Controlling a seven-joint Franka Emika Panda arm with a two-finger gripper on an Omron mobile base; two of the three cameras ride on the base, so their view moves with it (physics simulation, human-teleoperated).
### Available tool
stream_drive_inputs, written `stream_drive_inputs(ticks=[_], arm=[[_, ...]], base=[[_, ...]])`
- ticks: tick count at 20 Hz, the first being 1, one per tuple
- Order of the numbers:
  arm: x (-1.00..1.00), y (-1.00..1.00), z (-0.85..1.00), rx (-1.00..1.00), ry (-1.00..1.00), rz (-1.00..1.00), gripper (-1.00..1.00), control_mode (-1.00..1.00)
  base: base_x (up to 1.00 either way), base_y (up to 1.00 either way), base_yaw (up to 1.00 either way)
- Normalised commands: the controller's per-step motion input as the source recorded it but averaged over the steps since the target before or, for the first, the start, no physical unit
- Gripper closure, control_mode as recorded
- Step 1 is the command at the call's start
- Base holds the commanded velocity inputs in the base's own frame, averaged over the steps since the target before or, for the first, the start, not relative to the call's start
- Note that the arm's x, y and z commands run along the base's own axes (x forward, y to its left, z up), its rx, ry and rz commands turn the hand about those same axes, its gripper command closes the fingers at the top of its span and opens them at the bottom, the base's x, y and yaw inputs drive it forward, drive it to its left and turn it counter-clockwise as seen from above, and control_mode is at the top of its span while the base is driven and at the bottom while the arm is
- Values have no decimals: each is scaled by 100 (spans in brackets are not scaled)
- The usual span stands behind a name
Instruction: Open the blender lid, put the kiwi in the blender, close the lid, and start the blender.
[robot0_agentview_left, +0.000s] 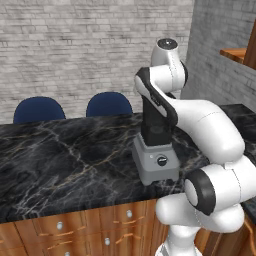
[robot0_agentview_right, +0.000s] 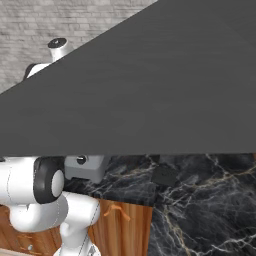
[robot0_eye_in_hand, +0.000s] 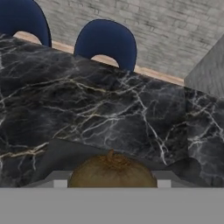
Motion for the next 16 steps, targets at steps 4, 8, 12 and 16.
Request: stream_drive_inputs(ticks=[4,8,12,16], arm=[[20,-1,-44,0,2,0,100,-100],[14,-5,-46,1,7,0,100,-100],[0,-43,-54,9,13,-1,100,-100],[0,-33,-38,7,14,-7,100,-100]], base=[[0,0,0],[0,0,0],[0,0,0],[0,0,0]])
